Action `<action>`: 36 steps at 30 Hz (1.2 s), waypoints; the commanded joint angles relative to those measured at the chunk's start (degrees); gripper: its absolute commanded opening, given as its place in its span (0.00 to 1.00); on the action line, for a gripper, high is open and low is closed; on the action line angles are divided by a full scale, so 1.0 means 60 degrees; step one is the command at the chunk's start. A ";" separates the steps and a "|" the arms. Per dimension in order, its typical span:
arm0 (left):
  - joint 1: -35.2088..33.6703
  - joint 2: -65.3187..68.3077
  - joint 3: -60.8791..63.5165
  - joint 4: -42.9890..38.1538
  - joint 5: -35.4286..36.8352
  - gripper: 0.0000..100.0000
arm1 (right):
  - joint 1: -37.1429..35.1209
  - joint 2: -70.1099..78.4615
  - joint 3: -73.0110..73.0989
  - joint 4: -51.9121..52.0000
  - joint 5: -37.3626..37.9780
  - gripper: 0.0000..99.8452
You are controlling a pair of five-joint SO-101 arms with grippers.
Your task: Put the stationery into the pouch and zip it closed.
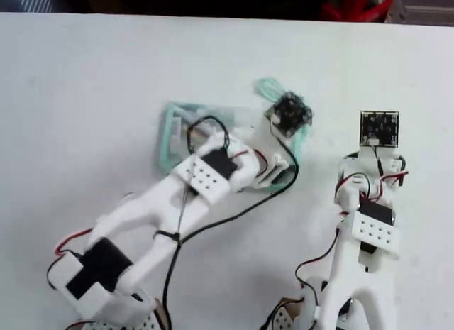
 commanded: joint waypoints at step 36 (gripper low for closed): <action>-0.8681 -0.8549 -0.9465 1.1429 0.0352 0.03 | -0.5839 -0.0315 -1.2132 1.2813 -0.0088 0.02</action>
